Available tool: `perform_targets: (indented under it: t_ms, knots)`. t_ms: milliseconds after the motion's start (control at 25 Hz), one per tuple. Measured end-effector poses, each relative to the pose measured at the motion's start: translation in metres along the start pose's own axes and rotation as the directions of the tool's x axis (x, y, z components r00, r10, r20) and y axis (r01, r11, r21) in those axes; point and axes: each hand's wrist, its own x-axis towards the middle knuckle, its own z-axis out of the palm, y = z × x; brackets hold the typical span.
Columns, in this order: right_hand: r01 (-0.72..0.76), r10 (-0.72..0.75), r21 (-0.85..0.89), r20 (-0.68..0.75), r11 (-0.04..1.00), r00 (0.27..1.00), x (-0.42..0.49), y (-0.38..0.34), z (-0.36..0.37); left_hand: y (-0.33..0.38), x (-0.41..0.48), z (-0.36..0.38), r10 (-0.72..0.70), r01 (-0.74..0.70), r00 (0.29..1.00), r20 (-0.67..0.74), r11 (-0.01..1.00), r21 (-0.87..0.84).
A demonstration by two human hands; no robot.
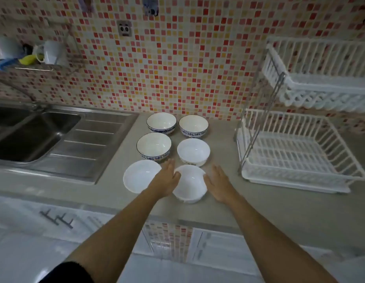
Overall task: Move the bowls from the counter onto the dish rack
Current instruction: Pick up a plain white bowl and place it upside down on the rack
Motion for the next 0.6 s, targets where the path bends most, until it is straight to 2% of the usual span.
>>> perform_targets:
  t_ms: [120, 240, 360, 440, 520, 600]
  knots:
    - [-0.143, 0.140, 0.107, 0.039, 0.984, 0.989, 0.011, 0.013, 0.017, -0.007, 0.010, 0.018, -0.088, 0.088, 0.996, 0.009, 0.993, -0.081]
    - [-0.209, 0.195, 0.236, 0.082, 0.949, 0.977, 0.021, 0.021, 0.036, -0.008, 0.022, 0.038, -0.130, 0.130, 0.992, 0.010, 0.990, -0.048]
    - [-0.176, 0.161, 0.301, 0.073, 0.937, 0.984, 0.025, 0.024, 0.049, -0.003, 0.030, 0.046, -0.175, 0.175, 0.985, 0.001, 0.984, 0.043]
    - [-0.197, 0.193, 0.348, 0.047, 0.916, 0.980, 0.027, 0.025, 0.053, -0.004, 0.035, 0.050, -0.197, 0.199, 0.980, -0.039, 0.978, 0.056]
    - [-0.194, 0.209, 0.397, 0.005, 0.897, 0.978, 0.025, 0.022, 0.050, -0.004, 0.035, 0.049, -0.201, 0.201, 0.977, -0.075, 0.980, -0.010]
    - [-0.144, 0.184, 0.458, -0.045, 0.877, 0.982, 0.021, 0.021, 0.042, 0.002, 0.032, 0.039, -0.198, 0.178, 0.971, -0.132, 0.972, -0.150]
